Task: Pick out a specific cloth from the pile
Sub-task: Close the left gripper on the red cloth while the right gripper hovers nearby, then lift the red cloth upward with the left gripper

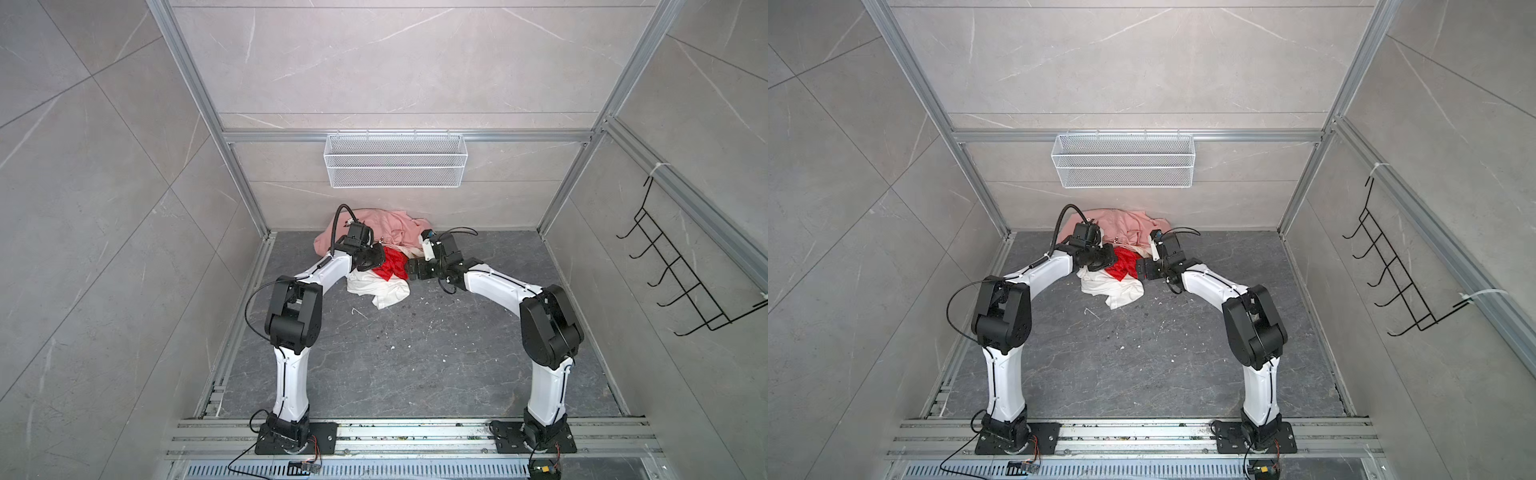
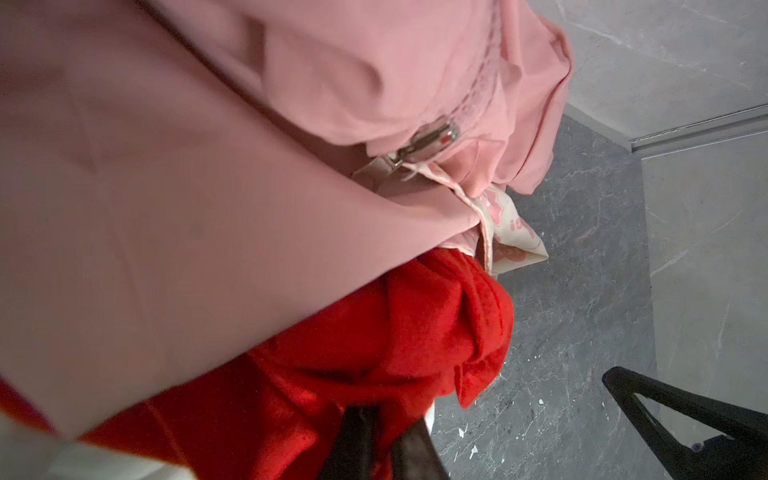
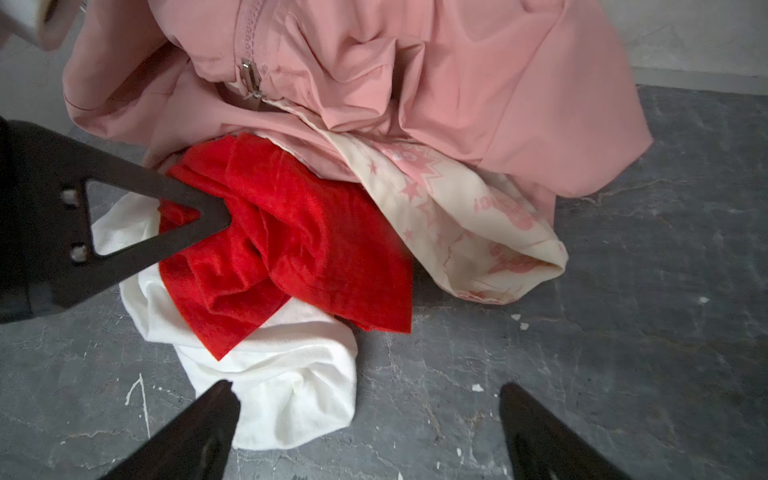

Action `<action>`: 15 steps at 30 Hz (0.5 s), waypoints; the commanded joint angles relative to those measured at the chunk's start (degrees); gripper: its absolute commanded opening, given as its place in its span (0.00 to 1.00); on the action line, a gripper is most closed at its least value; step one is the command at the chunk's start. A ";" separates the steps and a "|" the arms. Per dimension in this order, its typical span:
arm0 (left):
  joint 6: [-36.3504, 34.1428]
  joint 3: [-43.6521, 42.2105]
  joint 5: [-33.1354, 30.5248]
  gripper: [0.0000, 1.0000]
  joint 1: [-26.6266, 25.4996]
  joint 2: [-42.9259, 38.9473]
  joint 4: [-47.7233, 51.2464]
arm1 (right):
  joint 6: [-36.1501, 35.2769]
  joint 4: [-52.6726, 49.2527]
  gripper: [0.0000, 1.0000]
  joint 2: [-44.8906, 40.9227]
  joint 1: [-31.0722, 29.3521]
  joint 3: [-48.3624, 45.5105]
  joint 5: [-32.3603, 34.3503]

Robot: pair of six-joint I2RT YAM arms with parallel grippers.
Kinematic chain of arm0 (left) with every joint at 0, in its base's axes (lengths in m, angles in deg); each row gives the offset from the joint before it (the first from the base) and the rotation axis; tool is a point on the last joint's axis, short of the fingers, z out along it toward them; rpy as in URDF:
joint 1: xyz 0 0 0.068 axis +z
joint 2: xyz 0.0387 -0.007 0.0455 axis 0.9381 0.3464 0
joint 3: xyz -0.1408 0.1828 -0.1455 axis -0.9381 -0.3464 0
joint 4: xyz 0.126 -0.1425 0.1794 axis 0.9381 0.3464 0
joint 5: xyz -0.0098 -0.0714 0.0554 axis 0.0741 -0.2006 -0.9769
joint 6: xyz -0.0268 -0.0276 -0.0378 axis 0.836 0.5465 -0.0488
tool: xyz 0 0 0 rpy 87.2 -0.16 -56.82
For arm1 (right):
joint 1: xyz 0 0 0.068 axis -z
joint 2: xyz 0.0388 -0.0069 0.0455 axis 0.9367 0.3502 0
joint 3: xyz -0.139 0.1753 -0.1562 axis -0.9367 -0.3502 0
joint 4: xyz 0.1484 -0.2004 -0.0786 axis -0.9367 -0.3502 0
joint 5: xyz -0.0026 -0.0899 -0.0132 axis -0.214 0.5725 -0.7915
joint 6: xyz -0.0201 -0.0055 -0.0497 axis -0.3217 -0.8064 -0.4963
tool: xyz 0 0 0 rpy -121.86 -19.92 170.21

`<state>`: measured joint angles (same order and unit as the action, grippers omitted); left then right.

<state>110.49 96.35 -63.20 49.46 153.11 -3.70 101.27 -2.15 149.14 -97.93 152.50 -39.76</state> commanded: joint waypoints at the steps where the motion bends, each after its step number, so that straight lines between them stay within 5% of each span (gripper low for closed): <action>1: -0.28 3.90 1.57 0.00 -0.19 -4.96 -0.17 | -0.34 0.30 1.00 -2.66 -0.01 -0.55 0.36; 15: -0.05 4.64 2.05 0.00 -0.90 -8.86 -0.22 | -0.27 1.14 1.00 -4.76 -0.05 -2.80 1.15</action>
<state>110.49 98.30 -62.65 49.04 148.87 -2.45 101.27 -1.69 146.72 -97.95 150.67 -39.57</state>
